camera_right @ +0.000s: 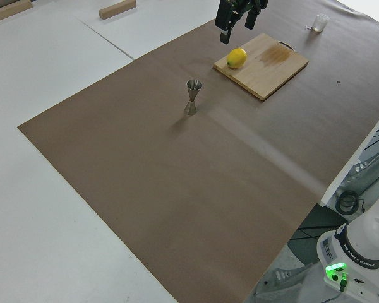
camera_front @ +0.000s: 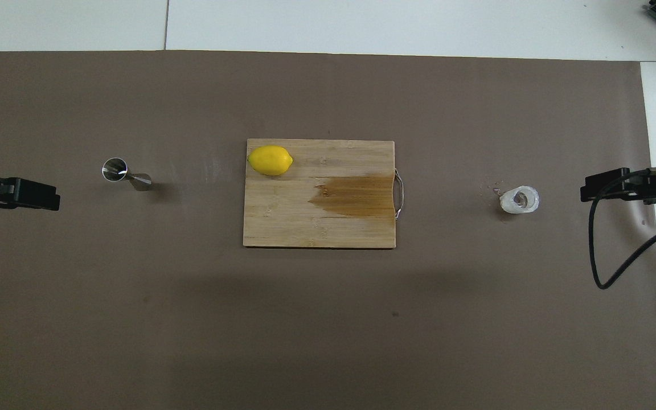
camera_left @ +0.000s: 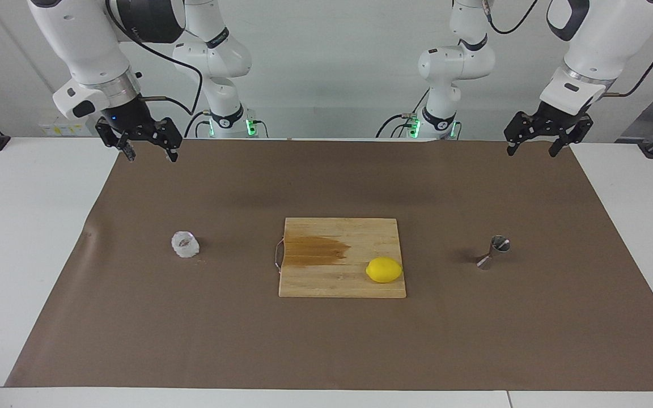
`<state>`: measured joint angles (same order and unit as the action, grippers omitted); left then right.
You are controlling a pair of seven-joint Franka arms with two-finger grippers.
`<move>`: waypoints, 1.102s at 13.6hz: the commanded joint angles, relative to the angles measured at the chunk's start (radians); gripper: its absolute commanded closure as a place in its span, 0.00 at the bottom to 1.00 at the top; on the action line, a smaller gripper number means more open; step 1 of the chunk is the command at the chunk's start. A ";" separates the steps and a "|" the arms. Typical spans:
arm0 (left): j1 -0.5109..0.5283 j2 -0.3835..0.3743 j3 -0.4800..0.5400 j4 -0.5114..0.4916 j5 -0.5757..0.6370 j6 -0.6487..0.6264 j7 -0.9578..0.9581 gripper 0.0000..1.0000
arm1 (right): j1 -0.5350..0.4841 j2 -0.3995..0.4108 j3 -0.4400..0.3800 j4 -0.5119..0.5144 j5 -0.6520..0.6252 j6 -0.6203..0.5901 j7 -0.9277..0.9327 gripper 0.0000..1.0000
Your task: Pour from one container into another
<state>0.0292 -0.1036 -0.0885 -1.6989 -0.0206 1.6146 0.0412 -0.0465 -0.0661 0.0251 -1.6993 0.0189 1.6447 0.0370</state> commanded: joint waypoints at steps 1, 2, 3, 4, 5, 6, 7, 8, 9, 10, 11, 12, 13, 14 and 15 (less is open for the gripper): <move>-0.009 -0.008 0.007 -0.010 -0.013 0.007 -0.008 0.00 | -0.012 -0.003 0.006 0.009 -0.002 -0.019 -0.020 0.00; -0.015 -0.008 0.007 -0.008 -0.013 0.005 -0.003 0.00 | -0.012 -0.003 0.006 0.009 -0.002 -0.019 -0.020 0.00; -0.017 -0.008 0.007 -0.008 -0.013 0.002 -0.007 0.00 | -0.012 -0.003 0.006 0.009 -0.002 -0.019 -0.020 0.00; -0.017 -0.008 0.007 -0.010 -0.013 -0.001 -0.007 0.00 | -0.012 -0.003 0.006 0.009 -0.002 -0.019 -0.020 0.00; -0.017 -0.010 0.007 -0.010 -0.013 -0.004 -0.009 0.00 | -0.012 -0.003 0.006 0.009 -0.002 -0.019 -0.020 0.00; -0.017 -0.010 0.007 -0.008 -0.013 -0.004 -0.011 0.00 | -0.012 -0.003 0.006 0.009 -0.002 -0.019 -0.020 0.00; -0.017 -0.010 0.007 -0.010 -0.013 -0.004 -0.018 0.00 | -0.012 -0.003 0.006 0.009 -0.002 -0.019 -0.020 0.00; -0.017 -0.013 0.007 -0.013 -0.013 -0.005 -0.020 0.00 | -0.012 -0.003 0.006 0.009 -0.002 -0.019 -0.022 0.00; -0.008 -0.014 0.007 -0.016 -0.016 -0.011 -0.021 0.00 | -0.012 -0.003 0.006 0.009 -0.002 -0.019 -0.020 0.00; -0.003 -0.018 0.007 -0.022 -0.018 -0.022 -0.036 0.00 | -0.012 -0.003 0.006 0.009 -0.002 -0.019 -0.020 0.00; -0.003 -0.022 0.009 -0.033 -0.018 -0.039 -0.093 0.00 | -0.012 -0.003 0.006 0.009 -0.002 -0.019 -0.020 0.00; -0.002 -0.030 0.009 -0.045 -0.019 -0.044 -0.178 0.00 | -0.012 -0.003 0.006 0.009 -0.002 -0.019 -0.020 0.00; -0.002 -0.033 0.010 -0.062 -0.030 -0.036 -0.242 0.00 | -0.012 -0.003 0.006 0.009 -0.002 -0.019 -0.022 0.00; -0.002 -0.045 0.013 -0.082 -0.063 -0.032 -0.291 0.00 | -0.012 -0.003 0.006 0.009 -0.002 -0.019 -0.020 0.00; 0.007 -0.056 0.016 -0.108 -0.100 -0.018 -0.347 0.00 | -0.012 -0.003 0.006 0.009 -0.002 -0.019 -0.020 0.00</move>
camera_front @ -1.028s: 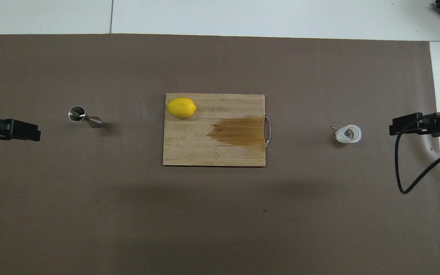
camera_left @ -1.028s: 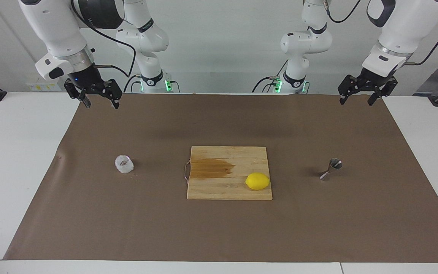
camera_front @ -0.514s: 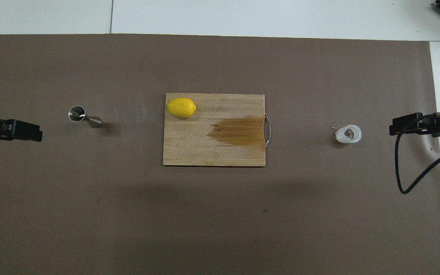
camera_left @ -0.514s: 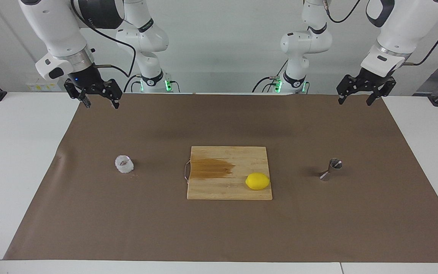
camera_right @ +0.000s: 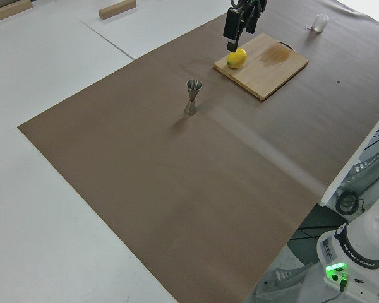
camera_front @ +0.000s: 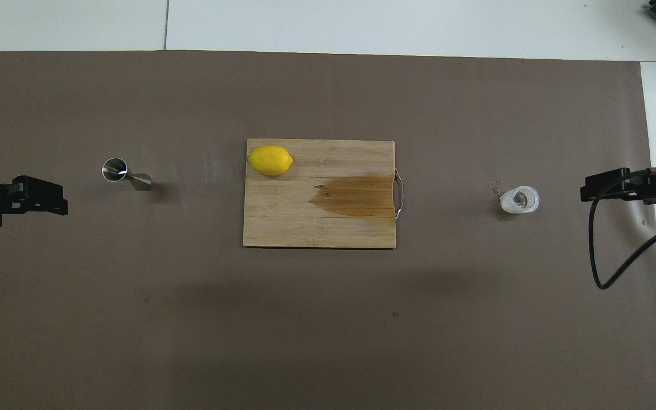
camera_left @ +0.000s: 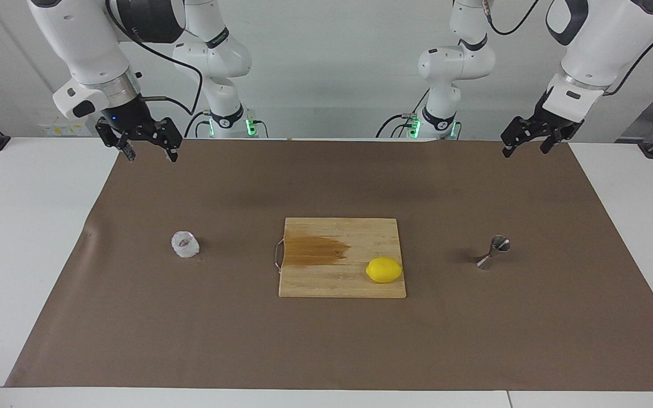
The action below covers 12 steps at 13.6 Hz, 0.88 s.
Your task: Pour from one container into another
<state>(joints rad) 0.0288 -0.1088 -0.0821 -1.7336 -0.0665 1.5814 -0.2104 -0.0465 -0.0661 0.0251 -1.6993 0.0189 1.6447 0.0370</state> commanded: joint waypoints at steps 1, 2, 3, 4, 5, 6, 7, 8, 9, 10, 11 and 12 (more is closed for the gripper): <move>0.019 -0.066 0.010 -0.102 -0.067 0.040 -0.165 0.00 | -0.012 -0.003 0.006 0.009 -0.002 -0.019 -0.020 0.00; 0.019 -0.080 0.010 -0.131 -0.070 0.063 -0.246 0.00 | -0.012 -0.003 0.006 0.009 -0.002 -0.019 -0.020 0.00; 0.019 -0.090 0.010 -0.153 -0.072 0.083 -0.317 0.00 | -0.012 -0.003 0.006 0.009 -0.002 -0.019 -0.020 0.00; 0.019 -0.097 0.010 -0.165 -0.079 0.092 -0.370 0.00 | -0.012 -0.003 0.006 0.009 -0.002 -0.019 -0.020 0.00; 0.016 -0.106 0.010 -0.178 -0.087 0.092 -0.421 0.00 | -0.012 -0.003 0.006 0.009 -0.002 -0.019 -0.020 0.00; 0.010 -0.109 0.010 -0.187 -0.088 0.098 -0.446 0.00 | -0.012 -0.003 0.006 0.009 -0.002 -0.019 -0.020 0.00; 0.007 -0.114 0.010 -0.195 -0.092 0.098 -0.451 0.00 | -0.012 -0.003 0.006 0.009 -0.002 -0.019 -0.020 0.00; 0.010 -0.115 0.010 -0.199 -0.104 0.092 -0.454 0.00 | -0.012 -0.003 0.006 0.009 -0.002 -0.019 -0.020 0.00; 0.019 -0.117 0.010 -0.202 -0.133 0.092 -0.486 0.00 | -0.012 -0.003 0.006 0.009 -0.002 -0.019 -0.022 0.00; 0.031 -0.121 0.012 -0.213 -0.185 0.101 -0.564 0.00 | -0.012 -0.003 0.006 0.009 -0.002 -0.019 -0.022 0.00; 0.058 -0.124 0.012 -0.222 -0.231 0.121 -0.648 0.00 | -0.012 -0.003 0.006 0.009 -0.002 -0.019 -0.020 0.00; 0.074 -0.129 0.012 -0.233 -0.260 0.144 -0.714 0.00 | -0.012 -0.003 0.006 0.009 -0.002 -0.019 -0.020 0.00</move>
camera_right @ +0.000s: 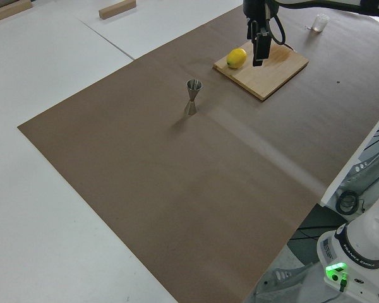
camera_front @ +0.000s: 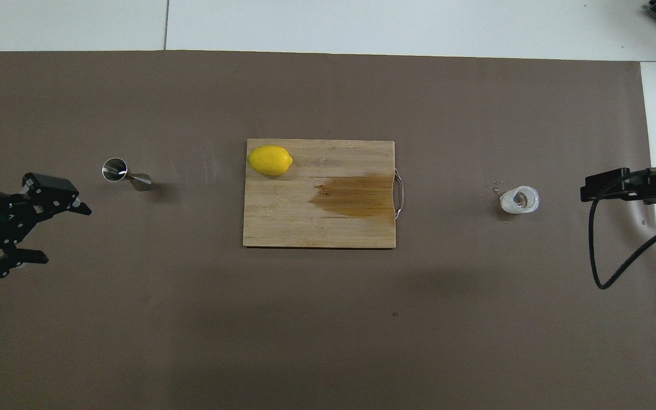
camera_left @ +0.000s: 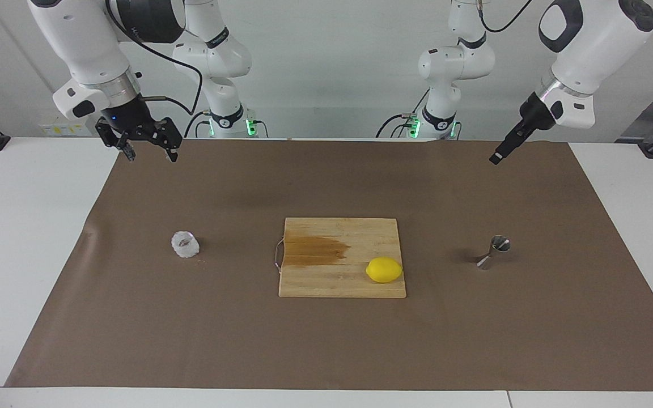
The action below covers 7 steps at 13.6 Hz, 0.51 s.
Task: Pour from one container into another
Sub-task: 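Open the left gripper and move it toward the small metal cup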
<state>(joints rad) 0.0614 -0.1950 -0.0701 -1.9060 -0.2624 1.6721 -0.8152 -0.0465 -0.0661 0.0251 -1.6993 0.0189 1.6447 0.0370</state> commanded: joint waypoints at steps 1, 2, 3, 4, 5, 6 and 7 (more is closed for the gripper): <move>0.044 -0.047 -0.001 -0.074 -0.087 0.070 -0.167 0.00 | -0.012 -0.003 0.006 0.009 -0.002 -0.019 -0.020 0.00; 0.044 -0.055 -0.001 -0.090 -0.098 0.095 -0.212 0.00 | -0.012 -0.003 0.006 0.009 -0.002 -0.019 -0.020 0.00; 0.043 -0.061 -0.001 -0.109 -0.100 0.125 -0.264 0.00 | -0.012 -0.003 0.006 0.009 -0.002 -0.019 -0.020 0.00; 0.043 -0.069 -0.001 -0.134 -0.106 0.168 -0.332 0.00 | -0.012 -0.003 0.006 0.009 -0.002 -0.020 -0.020 0.00; 0.043 -0.070 -0.001 -0.152 -0.121 0.211 -0.408 0.00 | -0.012 -0.003 0.006 0.009 -0.002 -0.019 -0.020 0.00; 0.043 -0.070 -0.001 -0.171 -0.138 0.254 -0.491 0.00 | -0.012 -0.003 0.006 0.009 -0.002 -0.019 -0.020 0.00; 0.043 -0.070 -0.001 -0.185 -0.146 0.297 -0.557 0.00 | -0.012 -0.003 0.006 0.009 -0.002 -0.019 -0.020 0.00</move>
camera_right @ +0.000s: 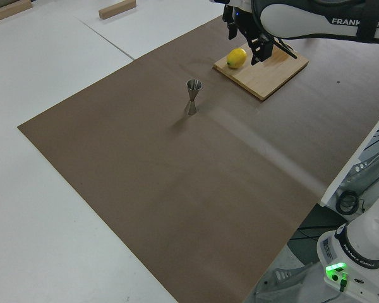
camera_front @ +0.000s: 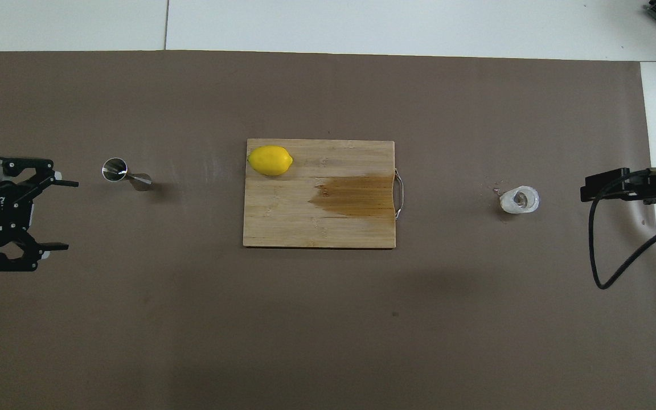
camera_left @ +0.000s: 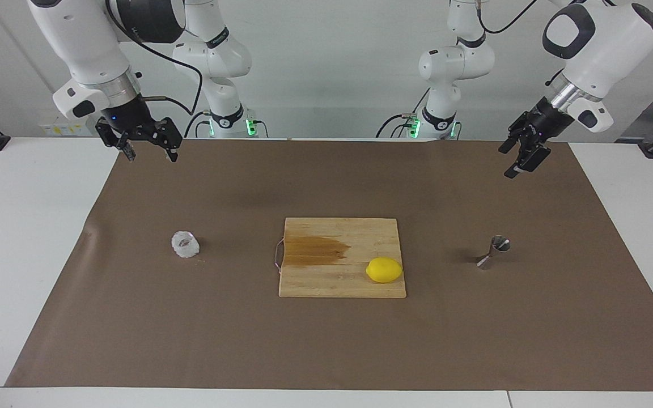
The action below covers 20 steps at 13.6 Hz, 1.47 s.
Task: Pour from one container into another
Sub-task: 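Open the left gripper and move it toward the small metal cup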
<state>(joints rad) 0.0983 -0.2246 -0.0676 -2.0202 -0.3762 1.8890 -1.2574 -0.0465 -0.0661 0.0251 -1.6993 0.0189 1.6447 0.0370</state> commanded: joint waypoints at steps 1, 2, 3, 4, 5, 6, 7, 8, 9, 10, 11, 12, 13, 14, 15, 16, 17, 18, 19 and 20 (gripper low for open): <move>0.006 -0.041 -0.003 -0.089 -0.052 0.116 -0.175 0.00 | -0.012 -0.003 0.006 0.009 -0.002 -0.019 -0.020 0.00; 0.008 -0.041 -0.003 -0.107 -0.087 0.145 -0.229 0.00 | -0.012 -0.003 0.006 0.009 -0.002 -0.019 -0.020 0.00; 0.008 -0.041 -0.003 -0.126 -0.110 0.180 -0.279 0.00 | -0.012 -0.003 0.006 0.009 -0.002 -0.019 -0.020 0.00; 0.008 -0.041 -0.003 -0.147 -0.113 0.212 -0.322 0.00 | -0.012 -0.003 0.006 0.009 -0.002 -0.019 -0.020 0.00; 0.006 -0.042 -0.003 -0.170 -0.119 0.246 -0.358 0.00 | -0.012 -0.003 0.006 0.009 -0.002 -0.019 -0.020 0.00; 0.008 -0.044 -0.003 -0.190 -0.131 0.280 -0.391 0.00 | -0.010 -0.003 0.006 0.009 -0.002 -0.019 -0.022 0.00; 0.009 -0.045 -0.001 -0.205 -0.154 0.306 -0.414 0.00 | -0.012 -0.003 0.006 0.009 -0.002 -0.019 -0.020 0.00; 0.014 -0.047 -0.001 -0.221 -0.176 0.326 -0.433 0.00 | -0.012 -0.003 0.006 0.009 -0.002 -0.019 -0.020 0.00; 0.030 -0.047 -0.003 -0.241 -0.203 0.353 -0.445 0.00 | -0.012 -0.003 0.006 0.009 -0.002 -0.019 -0.022 0.00; 0.034 -0.047 -0.003 -0.258 -0.240 0.378 -0.461 0.00 | -0.012 -0.003 0.006 0.009 -0.002 -0.019 -0.020 0.00; 0.034 -0.045 -0.001 -0.273 -0.272 0.403 -0.467 0.00 | -0.012 -0.003 0.006 0.009 -0.002 -0.019 -0.020 0.00; 0.034 -0.041 -0.003 -0.290 -0.309 0.430 -0.465 0.00 | -0.012 -0.003 0.006 0.009 -0.002 -0.019 -0.022 0.00; 0.034 -0.035 -0.003 -0.310 -0.354 0.465 -0.465 0.00 | -0.012 -0.003 0.006 0.009 -0.002 -0.019 -0.020 0.00; 0.034 -0.030 -0.003 -0.322 -0.390 0.487 -0.467 0.00 | -0.012 -0.003 0.006 0.009 -0.002 -0.019 -0.020 0.00; 0.034 -0.016 -0.003 -0.328 -0.426 0.498 -0.467 0.00 | -0.012 -0.003 0.006 0.009 -0.002 -0.019 -0.020 0.00; 0.034 -0.003 -0.003 -0.328 -0.462 0.509 -0.465 0.00 | -0.012 -0.003 0.006 0.009 -0.002 -0.019 -0.020 0.00; 0.034 0.016 -0.003 -0.331 -0.493 0.527 -0.467 0.00 | -0.012 -0.003 0.006 0.009 -0.002 -0.019 -0.020 0.00; 0.034 0.027 -0.003 -0.337 -0.510 0.545 -0.467 0.00 | -0.012 -0.003 0.006 0.009 -0.002 -0.019 -0.020 0.00; 0.034 0.042 -0.003 -0.338 -0.535 0.562 -0.465 0.00 | -0.012 -0.003 0.006 0.009 -0.002 -0.019 -0.022 0.00; 0.034 0.060 -0.003 -0.338 -0.561 0.579 -0.464 0.00 | -0.012 -0.003 0.006 0.009 -0.002 -0.019 -0.020 0.00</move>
<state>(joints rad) 0.1254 -0.1910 -0.0635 -2.3480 -0.8885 2.4239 -1.7113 -0.0465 -0.0661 0.0251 -1.6993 0.0189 1.6447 0.0370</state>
